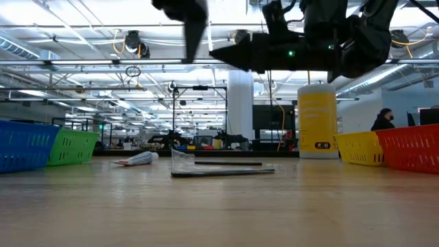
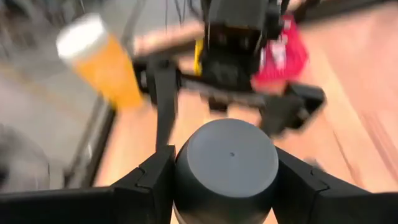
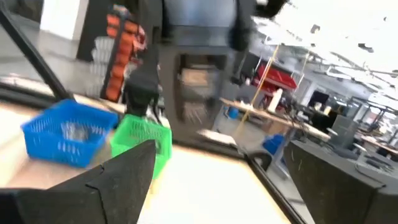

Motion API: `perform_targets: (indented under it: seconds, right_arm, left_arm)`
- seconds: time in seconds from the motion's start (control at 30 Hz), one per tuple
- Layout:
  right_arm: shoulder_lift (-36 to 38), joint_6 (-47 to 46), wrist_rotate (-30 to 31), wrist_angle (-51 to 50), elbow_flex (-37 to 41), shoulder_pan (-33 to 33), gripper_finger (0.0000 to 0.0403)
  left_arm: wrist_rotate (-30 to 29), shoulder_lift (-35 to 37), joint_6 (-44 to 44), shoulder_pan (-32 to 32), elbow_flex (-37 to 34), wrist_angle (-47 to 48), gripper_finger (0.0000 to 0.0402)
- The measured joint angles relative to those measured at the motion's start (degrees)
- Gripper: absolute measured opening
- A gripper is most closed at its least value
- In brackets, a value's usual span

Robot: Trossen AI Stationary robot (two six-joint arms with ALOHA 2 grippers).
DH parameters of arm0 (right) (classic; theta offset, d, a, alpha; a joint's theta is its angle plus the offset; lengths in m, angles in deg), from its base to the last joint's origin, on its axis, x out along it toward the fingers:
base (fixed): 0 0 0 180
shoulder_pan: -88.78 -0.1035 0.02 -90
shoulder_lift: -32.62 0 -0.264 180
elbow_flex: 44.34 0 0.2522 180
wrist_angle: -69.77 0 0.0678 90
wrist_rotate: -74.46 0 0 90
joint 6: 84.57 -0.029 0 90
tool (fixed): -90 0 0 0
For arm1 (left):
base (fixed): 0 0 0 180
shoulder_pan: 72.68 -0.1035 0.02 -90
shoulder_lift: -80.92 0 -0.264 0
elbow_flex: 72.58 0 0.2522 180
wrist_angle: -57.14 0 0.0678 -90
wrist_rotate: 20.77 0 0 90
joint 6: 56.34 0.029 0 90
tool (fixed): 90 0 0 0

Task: Pick & Place Travel size toiletries
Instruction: Put the black deodorant into the green bin

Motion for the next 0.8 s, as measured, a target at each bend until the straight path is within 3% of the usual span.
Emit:
perform_targets:
  seconds: [0.13,0.37,0.53,0.67,0.8]
  right_arm:
    - [-0.01,0.4,-0.2,-1.55,0.02,0.68,0.0346]
    - [0.0,0.34,-0.81,-2.71,0.02,1.0,0.0334]
    - [0.0,0.25,-5.02,-2.53,0.02,0.98,0.0334]
    - [-0.02,0.25,-5.15,-2.21,0.02,0.98,0.0334]
    - [-0.02,0.25,-5.15,-2.24,0.02,0.98,0.0334]
  left_arm:
    - [-2.5,-0.11,-13.2,-0.04,6.44,22.33,0.0193]
    - [-2.53,-0.03,-39.35,0.49,5.0,51.84,0.0215]
    - [2.79,-0.22,-46.27,2.55,-2.26,57.27,0.0197]
    - [5.74,-0.22,-44.15,4.31,-8.51,57.54,0.0197]
    - [5.96,-0.22,-41.86,4.62,-13.33,56.96,0.0225]
